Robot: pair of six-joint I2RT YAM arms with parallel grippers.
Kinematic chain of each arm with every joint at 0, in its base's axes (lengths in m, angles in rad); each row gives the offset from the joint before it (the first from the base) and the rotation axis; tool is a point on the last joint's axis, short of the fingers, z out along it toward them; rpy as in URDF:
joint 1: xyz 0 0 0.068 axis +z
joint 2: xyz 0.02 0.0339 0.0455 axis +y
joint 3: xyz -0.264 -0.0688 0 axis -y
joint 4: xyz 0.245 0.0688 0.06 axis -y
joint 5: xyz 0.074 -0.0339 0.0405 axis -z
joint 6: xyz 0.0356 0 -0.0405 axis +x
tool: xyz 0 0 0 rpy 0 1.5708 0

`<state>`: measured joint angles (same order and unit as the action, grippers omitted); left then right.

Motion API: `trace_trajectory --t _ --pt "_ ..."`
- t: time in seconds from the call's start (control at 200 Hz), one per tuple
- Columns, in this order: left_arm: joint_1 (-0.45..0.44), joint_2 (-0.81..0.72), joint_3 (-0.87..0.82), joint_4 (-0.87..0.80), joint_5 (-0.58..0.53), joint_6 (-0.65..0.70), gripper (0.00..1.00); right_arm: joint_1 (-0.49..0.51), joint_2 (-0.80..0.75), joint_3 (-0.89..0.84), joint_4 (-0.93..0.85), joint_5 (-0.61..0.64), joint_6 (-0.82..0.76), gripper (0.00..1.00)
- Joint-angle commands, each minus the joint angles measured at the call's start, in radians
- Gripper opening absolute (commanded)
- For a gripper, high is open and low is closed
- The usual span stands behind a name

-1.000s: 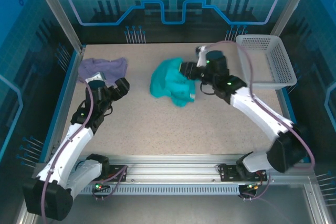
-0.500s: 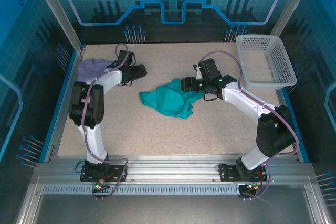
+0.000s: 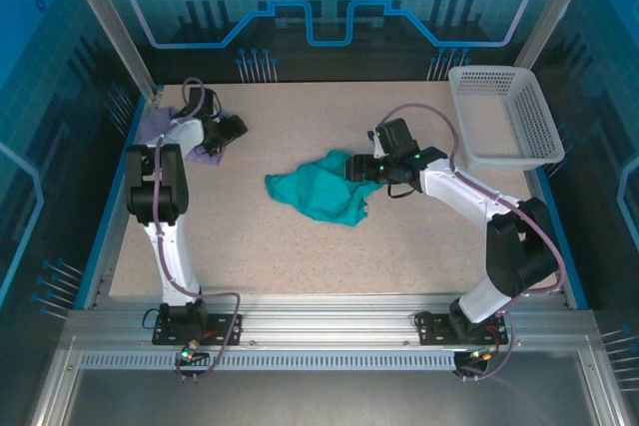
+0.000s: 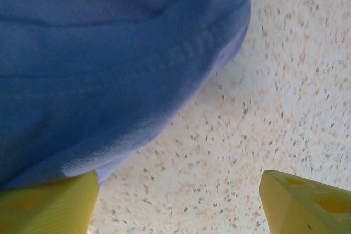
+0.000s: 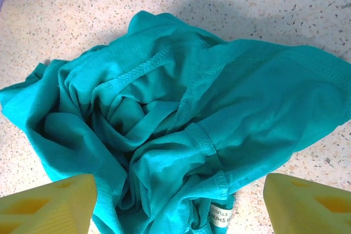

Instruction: Fold the inside-out t-shirt

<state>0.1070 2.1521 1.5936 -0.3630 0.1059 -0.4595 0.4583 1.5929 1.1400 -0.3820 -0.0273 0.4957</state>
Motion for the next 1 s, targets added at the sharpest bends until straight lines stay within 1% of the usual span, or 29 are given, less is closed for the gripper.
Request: trace_trajectory --t 0.0,0.12,0.215,0.36,0.435,0.495,0.58,0.695,0.775,0.85,0.89,0.955,0.995 --pt "0.022 0.034 0.057 -0.029 0.045 -0.018 0.78 0.015 0.027 0.028 -0.015 -0.009 -0.013 0.8" --pt "0.022 0.064 0.129 -0.041 0.096 -0.009 0.79 0.018 0.058 0.045 -0.039 0.003 -0.035 0.8" --pt "0.022 0.074 0.181 -0.044 0.136 -0.009 0.8 0.035 0.086 0.074 -0.099 0.051 -0.084 0.8" --pt "0.022 0.007 0.174 -0.008 0.169 -0.005 0.81 0.065 0.077 0.058 -0.148 0.123 -0.12 0.79" --pt "0.018 -0.07 0.098 0.046 0.199 -0.019 0.81 0.051 0.049 0.016 -0.149 0.147 -0.112 0.78" --pt "0.008 -0.152 0.002 0.099 0.213 -0.036 0.82 0.027 0.026 -0.02 -0.135 0.129 -0.1 0.76" --pt "-0.035 -0.291 -0.152 0.168 0.221 -0.065 0.82 -0.016 0.007 -0.066 -0.088 0.056 -0.072 0.74" --pt "-0.126 -0.446 -0.408 0.285 0.239 -0.109 0.82 -0.071 0.018 -0.104 -0.006 -0.05 -0.01 0.71" --pt "-0.189 -0.496 -0.543 0.323 0.235 -0.118 0.82 -0.086 0.056 -0.098 0.045 -0.115 0.021 0.71" --pt "-0.231 -0.484 -0.592 0.313 0.24 -0.099 0.8 -0.081 0.115 -0.072 0.076 -0.144 0.046 0.69" --pt "-0.249 -0.46 -0.591 0.298 0.249 -0.093 0.76 -0.081 0.147 -0.061 0.095 -0.158 0.062 0.64" --pt "-0.278 -0.422 -0.577 0.276 0.286 -0.075 0.69 -0.081 0.184 -0.051 0.127 -0.169 0.086 0.52" --pt "-0.294 -0.405 -0.568 0.257 0.291 -0.06 0.62 -0.083 0.193 -0.05 0.144 -0.165 0.093 0.45"
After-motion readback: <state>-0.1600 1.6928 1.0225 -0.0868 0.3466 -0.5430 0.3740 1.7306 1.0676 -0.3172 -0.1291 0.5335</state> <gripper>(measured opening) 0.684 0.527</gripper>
